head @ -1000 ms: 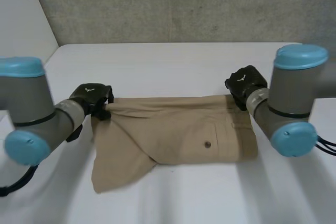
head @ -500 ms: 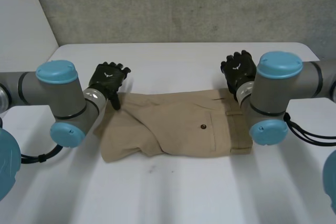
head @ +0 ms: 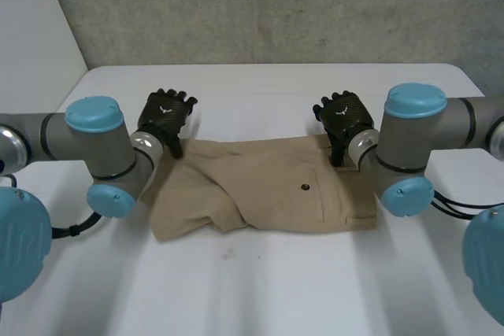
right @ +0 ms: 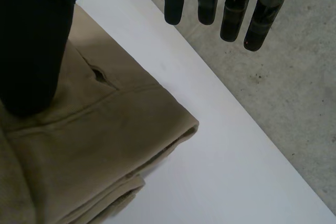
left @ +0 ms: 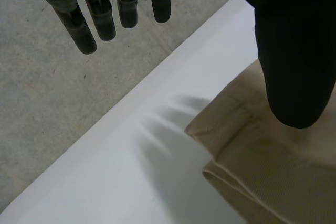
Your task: Fold the shorts.
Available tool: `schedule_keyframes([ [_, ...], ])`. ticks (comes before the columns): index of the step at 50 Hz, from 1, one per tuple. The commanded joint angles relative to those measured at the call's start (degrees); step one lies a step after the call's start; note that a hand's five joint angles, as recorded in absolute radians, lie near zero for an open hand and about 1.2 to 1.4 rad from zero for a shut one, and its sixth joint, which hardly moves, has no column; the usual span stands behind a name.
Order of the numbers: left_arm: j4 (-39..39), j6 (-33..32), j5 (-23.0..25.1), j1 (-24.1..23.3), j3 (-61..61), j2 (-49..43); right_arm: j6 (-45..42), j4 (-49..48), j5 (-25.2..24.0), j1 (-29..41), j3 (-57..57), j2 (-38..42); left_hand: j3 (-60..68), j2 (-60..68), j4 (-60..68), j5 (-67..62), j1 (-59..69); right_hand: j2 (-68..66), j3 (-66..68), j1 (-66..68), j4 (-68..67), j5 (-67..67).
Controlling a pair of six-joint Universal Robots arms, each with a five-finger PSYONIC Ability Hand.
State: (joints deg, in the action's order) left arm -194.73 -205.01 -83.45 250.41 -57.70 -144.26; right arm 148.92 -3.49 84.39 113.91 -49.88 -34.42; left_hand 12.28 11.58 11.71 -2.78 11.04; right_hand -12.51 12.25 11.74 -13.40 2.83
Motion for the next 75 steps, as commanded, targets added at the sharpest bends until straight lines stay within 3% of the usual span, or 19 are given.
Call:
schedule_keyframes([
  [1,-0.5,-0.3,0.0,0.4,3.6,-3.0,-0.5,-3.5,1.4,0.0,3.6,3.0,-0.7,0.0,-0.1,1.2,0.5,2.5,-2.3,-1.7,3.4,-2.8],
  [2,-1.0,-0.6,0.0,0.5,4.5,-3.7,-0.6,-7.8,2.5,0.0,4.1,3.5,-0.4,0.3,0.2,0.9,0.9,2.5,-2.3,-1.7,3.4,-2.8],
  [8,-3.6,-2.3,-0.4,0.6,8.6,-6.3,-1.4,-13.3,3.0,-0.1,4.2,4.0,1.6,2.3,2.2,-1.1,2.9,2.5,-2.3,-1.7,3.4,-2.8],
  [18,-10.3,-2.3,-0.7,1.1,13.6,-9.0,-2.3,-14.0,2.8,0.0,4.2,4.2,6.0,6.7,6.6,-5.5,7.2,2.5,-2.3,-1.7,3.4,-2.8],
  [24,-10.6,-2.3,-0.7,1.1,16.0,-10.9,-3.6,-13.0,2.3,0.0,3.1,3.6,8.5,9.2,9.1,-8.0,9.8,2.5,-2.3,-1.7,3.4,-2.8],
  [28,-10.5,-2.2,-0.8,1.0,15.3,-10.3,-5.1,-11.5,2.5,0.0,1.5,1.9,8.5,9.2,9.1,-8.0,9.8,2.5,-2.3,-1.7,3.4,-2.8],
  [32,-10.3,-2.1,-0.8,0.9,13.3,-9.3,-5.0,-9.4,2.6,-0.1,-2.1,-4.8,8.4,9.1,8.9,-7.9,9.6,2.5,-2.3,-1.7,3.4,-2.8],
  [37,-9.2,-1.6,-0.8,0.9,4.8,-0.1,-4.6,-7.6,3.1,-1.1,-10.1,-17.1,6.9,7.6,7.4,-6.4,8.1,2.5,-2.3,-1.7,3.4,-2.8],
  [46,-5.3,3.1,-0.7,0.1,-11.6,14.6,-1.0,-2.3,3.1,-1.5,-23.0,-31.0,1.6,2.3,2.2,-1.1,2.9,2.5,-2.3,-1.7,3.4,-2.8],
  [49,-2.8,5.6,-0.7,0.0,-16.3,18.9,0.7,0.3,3.1,-1.5,-26.5,-32.6,0.8,1.5,1.4,-0.3,2.0,2.5,-2.3,-1.7,3.4,-2.8],
  [51,3.1,10.0,-0.7,0.0,-23.8,25.9,2.5,3.0,3.1,-1.6,-29.8,-34.0,1.5,2.2,2.0,-1.0,2.7,2.5,-2.3,-1.7,3.4,-2.8],
  [54,4.4,10.9,-0.7,0.0,-25.4,27.4,5.1,5.5,3.0,-2.5,-34.7,-35.5,1.8,2.5,2.4,-1.3,3.0,2.5,-2.3,-1.7,3.4,-2.8],
  [55,8.7,13.8,-0.6,0.2,-30.7,32.0,5.1,5.5,3.0,-2.6,-34.7,-35.5,4.3,5.0,4.9,-3.8,5.5,2.5,-2.3,-1.7,3.4,-2.8],
  [59,11.1,15.9,-0.5,0.2,-36.4,36.2,8.1,4.3,2.0,-3.7,-41.8,-36.2,12.0,12.7,12.6,-11.5,13.3,-2.3,2.5,3.0,-1.4,1.9],
  [66,11.0,17.3,-0.7,0.3,-47.5,42.6,9.0,-4.4,1.3,-3.7,-49.2,-36.2,17.1,17.8,17.7,-16.6,18.4,-9.7,9.9,10.4,-8.8,9.4],
  [75,5.4,17.3,-1.0,1.0,-51.0,41.1,8.9,-9.1,1.4,-3.5,-51.1,-33.2,22.0,22.7,22.6,-21.5,23.2,-16.7,17.0,17.5,-15.8,16.4],
])
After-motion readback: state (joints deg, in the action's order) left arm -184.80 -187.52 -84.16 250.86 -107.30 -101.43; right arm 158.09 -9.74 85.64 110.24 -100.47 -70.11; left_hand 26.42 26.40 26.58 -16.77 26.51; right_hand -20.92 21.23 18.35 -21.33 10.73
